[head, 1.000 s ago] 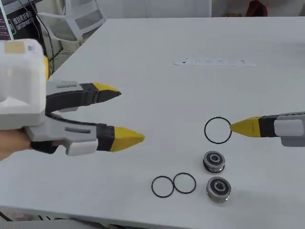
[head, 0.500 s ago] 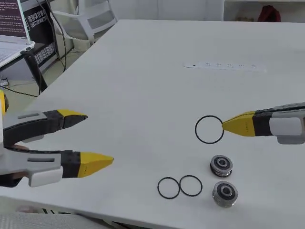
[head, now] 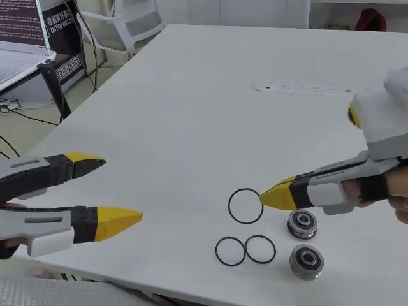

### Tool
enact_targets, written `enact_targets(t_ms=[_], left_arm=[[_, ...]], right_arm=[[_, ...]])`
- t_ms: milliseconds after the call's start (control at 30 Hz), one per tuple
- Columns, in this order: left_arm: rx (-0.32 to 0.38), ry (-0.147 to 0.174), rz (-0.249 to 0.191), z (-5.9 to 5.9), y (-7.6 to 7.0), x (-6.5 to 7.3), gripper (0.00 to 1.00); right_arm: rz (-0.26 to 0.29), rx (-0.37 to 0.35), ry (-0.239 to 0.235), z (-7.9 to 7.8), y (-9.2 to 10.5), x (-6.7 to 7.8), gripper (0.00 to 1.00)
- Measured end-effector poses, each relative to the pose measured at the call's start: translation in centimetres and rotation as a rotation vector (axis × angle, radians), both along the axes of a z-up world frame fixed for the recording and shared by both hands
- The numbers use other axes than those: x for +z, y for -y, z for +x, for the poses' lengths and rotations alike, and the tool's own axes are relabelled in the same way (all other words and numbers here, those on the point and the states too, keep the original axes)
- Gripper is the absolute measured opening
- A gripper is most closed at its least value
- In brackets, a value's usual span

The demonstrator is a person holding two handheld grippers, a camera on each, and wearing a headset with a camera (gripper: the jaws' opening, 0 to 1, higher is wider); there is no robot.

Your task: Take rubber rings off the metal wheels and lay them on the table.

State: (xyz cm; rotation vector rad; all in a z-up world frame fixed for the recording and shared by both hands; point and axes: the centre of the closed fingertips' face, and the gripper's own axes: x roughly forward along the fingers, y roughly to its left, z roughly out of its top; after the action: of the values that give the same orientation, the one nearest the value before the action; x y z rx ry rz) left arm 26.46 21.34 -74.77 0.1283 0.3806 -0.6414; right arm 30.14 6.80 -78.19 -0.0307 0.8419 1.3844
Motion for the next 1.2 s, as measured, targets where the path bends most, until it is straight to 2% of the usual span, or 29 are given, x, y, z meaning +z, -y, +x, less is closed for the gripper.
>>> enact_targets(t_ms=[200, 400, 500, 933, 1200], left_arm=[[0.019, 0.000, -0.009, -0.2, -0.1, -0.1, 0.65], [0.034, -0.003, -0.029, -0.4, -0.3, -0.2, 0.64], [0.046, -0.002, -0.044, -0.3, -0.4, -0.1, 0.64], [0.103, 0.013, -0.123, -0.1, -1.5, 0.3, 0.62], [0.139, 0.000, -0.123, -0.1, -2.5, -0.1, 0.63]], right_arm=[[-0.018, -0.009, -0.059, -0.4, -1.3, -2.1, 0.00], [-0.035, -0.064, -0.137, -0.8, -1.5, -4.5, 0.00], [-0.048, -0.064, -0.166, -1.5, -1.3, -5.3, 0.00], [-0.118, -0.087, -0.189, -1.5, -0.8, -7.7, 0.00], [-0.143, -0.107, -0.193, -1.1, -0.2, -8.5, 0.00]])
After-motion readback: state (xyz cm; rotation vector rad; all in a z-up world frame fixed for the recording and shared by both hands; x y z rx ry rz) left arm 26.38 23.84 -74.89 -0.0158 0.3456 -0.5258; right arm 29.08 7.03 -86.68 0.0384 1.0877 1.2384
